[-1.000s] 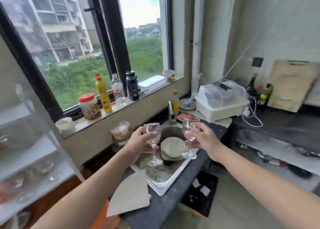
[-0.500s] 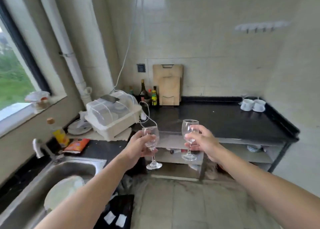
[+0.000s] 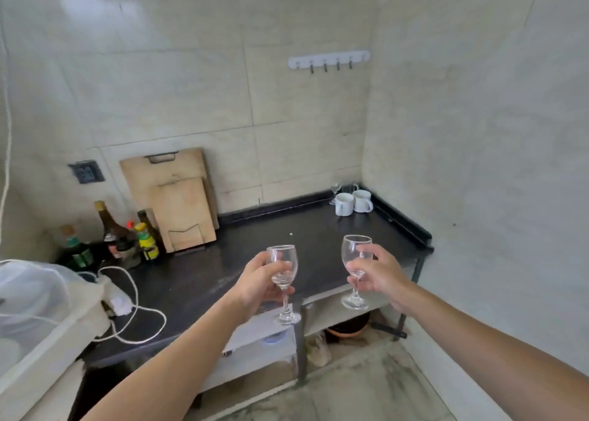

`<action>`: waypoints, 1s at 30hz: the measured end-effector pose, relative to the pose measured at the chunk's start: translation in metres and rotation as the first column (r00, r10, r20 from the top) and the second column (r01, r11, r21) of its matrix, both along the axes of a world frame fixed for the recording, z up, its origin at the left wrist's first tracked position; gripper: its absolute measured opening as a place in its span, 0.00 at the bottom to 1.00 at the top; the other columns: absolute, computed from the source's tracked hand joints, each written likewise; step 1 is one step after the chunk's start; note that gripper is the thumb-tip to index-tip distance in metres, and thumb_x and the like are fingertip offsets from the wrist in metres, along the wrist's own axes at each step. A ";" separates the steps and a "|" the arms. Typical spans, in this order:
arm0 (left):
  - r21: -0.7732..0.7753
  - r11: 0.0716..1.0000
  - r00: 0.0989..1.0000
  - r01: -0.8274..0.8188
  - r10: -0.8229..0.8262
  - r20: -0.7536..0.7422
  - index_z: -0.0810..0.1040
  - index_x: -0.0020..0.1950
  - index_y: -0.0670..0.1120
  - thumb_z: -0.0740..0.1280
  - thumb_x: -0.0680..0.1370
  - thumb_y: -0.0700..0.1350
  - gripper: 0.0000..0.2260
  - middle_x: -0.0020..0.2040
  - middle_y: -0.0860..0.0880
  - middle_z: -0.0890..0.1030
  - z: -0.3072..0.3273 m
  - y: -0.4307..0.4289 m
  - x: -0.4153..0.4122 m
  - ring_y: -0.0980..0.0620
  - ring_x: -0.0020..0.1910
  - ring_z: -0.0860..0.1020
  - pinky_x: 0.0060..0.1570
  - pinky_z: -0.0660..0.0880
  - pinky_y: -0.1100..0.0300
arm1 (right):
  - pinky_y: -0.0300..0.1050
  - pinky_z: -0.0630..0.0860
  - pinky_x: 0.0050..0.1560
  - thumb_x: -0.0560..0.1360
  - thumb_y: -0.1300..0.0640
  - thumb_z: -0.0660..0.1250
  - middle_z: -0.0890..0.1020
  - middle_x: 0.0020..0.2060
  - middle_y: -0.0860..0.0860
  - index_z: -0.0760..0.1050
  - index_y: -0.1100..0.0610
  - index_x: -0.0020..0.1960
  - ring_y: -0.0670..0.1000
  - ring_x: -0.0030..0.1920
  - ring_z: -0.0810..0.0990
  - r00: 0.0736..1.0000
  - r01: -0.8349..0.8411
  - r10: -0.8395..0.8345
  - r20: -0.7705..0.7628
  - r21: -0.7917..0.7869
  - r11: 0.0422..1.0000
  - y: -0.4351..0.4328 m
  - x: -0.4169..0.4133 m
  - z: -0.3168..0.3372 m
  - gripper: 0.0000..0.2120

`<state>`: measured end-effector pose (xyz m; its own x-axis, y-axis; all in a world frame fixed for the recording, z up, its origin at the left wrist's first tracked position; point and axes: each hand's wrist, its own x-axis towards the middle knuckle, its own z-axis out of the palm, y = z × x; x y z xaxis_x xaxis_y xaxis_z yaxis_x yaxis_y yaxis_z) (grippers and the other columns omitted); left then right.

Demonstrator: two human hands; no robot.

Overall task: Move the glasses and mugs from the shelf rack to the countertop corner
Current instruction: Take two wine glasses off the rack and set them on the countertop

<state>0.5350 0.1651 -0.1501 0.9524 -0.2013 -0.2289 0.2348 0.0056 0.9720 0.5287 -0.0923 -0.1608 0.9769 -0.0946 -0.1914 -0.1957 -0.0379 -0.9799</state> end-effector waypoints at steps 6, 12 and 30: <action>0.000 0.983 0.983 0.181 -0.181 -0.003 0.73 0.59 0.46 0.71 0.71 0.46 0.18 0.44 0.43 0.80 0.005 -0.066 0.111 0.42 0.39 0.83 0.47 0.80 0.46 | 0.42 0.79 0.35 0.68 0.57 0.74 0.81 0.49 0.53 0.72 0.51 0.60 0.54 0.41 0.87 0.988 0.149 -0.149 -0.026 -0.005 0.989 -0.059 0.063 0.002 0.23; -0.003 0.966 0.965 0.259 -0.259 -0.047 0.73 0.59 0.47 0.70 0.72 0.45 0.17 0.42 0.44 0.81 -0.023 -0.136 0.198 0.42 0.40 0.83 0.49 0.79 0.45 | 0.46 0.82 0.39 0.70 0.59 0.73 0.79 0.52 0.54 0.71 0.53 0.62 0.55 0.41 0.87 0.971 0.232 -0.232 -0.062 -0.006 0.973 -0.134 0.133 -0.017 0.23; 0.017 0.994 0.963 0.106 -0.099 -0.252 0.71 0.62 0.43 0.69 0.74 0.42 0.18 0.48 0.41 0.80 -0.098 -0.287 0.434 0.40 0.45 0.83 0.50 0.81 0.46 | 0.47 0.81 0.43 0.66 0.60 0.74 0.81 0.49 0.52 0.71 0.52 0.61 0.57 0.42 0.87 0.972 0.124 -0.121 -0.202 0.001 0.992 -0.285 0.417 -0.094 0.26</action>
